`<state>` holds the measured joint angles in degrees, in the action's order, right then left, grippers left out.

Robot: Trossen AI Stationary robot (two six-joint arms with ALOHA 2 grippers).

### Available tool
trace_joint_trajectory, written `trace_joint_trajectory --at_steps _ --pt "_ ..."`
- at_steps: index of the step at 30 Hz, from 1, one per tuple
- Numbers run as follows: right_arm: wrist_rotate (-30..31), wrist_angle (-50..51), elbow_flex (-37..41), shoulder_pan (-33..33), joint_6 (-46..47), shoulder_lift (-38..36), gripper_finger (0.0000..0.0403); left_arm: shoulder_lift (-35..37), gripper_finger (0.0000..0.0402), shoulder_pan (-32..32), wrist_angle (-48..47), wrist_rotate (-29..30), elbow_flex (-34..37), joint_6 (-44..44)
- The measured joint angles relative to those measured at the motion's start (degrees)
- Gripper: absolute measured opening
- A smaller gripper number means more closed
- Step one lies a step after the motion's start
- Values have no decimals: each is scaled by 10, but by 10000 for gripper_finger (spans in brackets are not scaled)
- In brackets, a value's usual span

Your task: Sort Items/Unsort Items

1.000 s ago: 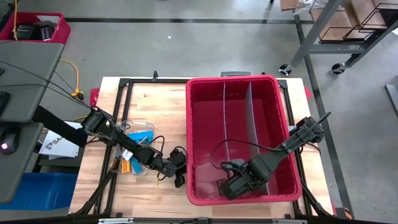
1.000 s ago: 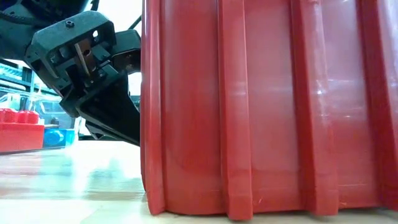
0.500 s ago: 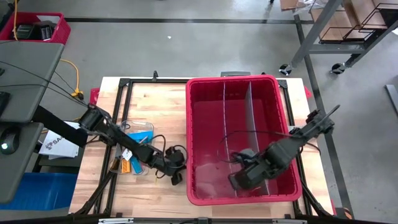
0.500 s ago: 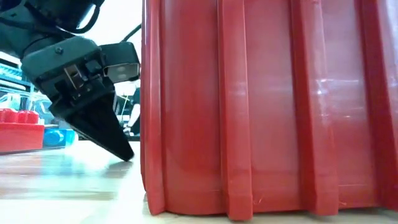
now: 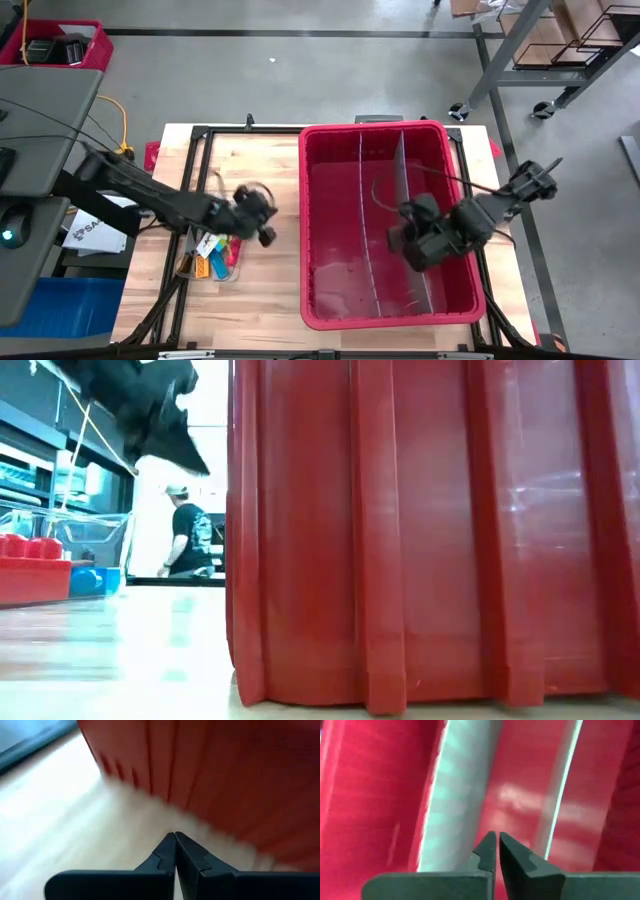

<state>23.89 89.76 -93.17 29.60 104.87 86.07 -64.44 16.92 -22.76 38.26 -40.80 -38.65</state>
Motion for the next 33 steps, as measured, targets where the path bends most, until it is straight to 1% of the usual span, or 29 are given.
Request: trace_joint_trajectory --at_steps 2,5,7,9,11,13,18,21,22,26,28,31,33 --pt "20 4 51 -37 -1 -15 5 50 0 -25 35 -11 0 32" --pt "31 2 120 -104 -32 -47 3 105 0 -66 94 -54 0 73" --pt "35 7 150 -140 -46 -67 2 119 0 -91 107 -84 -12 82" --pt "55 0 158 -161 -49 -88 1 113 0 -113 107 -109 -40 92" --pt "80 4 150 -169 -64 -112 1 90 0 -127 107 -130 -78 125" --pt "101 3 127 -170 -94 -132 0 50 0 -137 105 -144 -115 165" --pt "105 3 55 -176 -206 -163 0 -89 0 -176 75 -214 -198 271" --pt "103 2 17 -176 -297 -159 0 -177 0 -195 79 -230 -248 329" --pt "100 2 8 -176 -313 -156 0 -202 0 -199 82 -234 -266 345" --pt "101 2 -7 -176 -309 -155 0 -285 0 -207 87 -280 -329 389" --pt "102 2 -9 -176 -304 -156 0 -313 0 -207 67 -306 -352 399" --pt "97 2 -9 -175 -304 -155 0 -330 0 -202 23 -338 -368 433" --pt "95 2 -9 -170 -305 -155 0 -329 0 -198 -14 -340 -372 462"
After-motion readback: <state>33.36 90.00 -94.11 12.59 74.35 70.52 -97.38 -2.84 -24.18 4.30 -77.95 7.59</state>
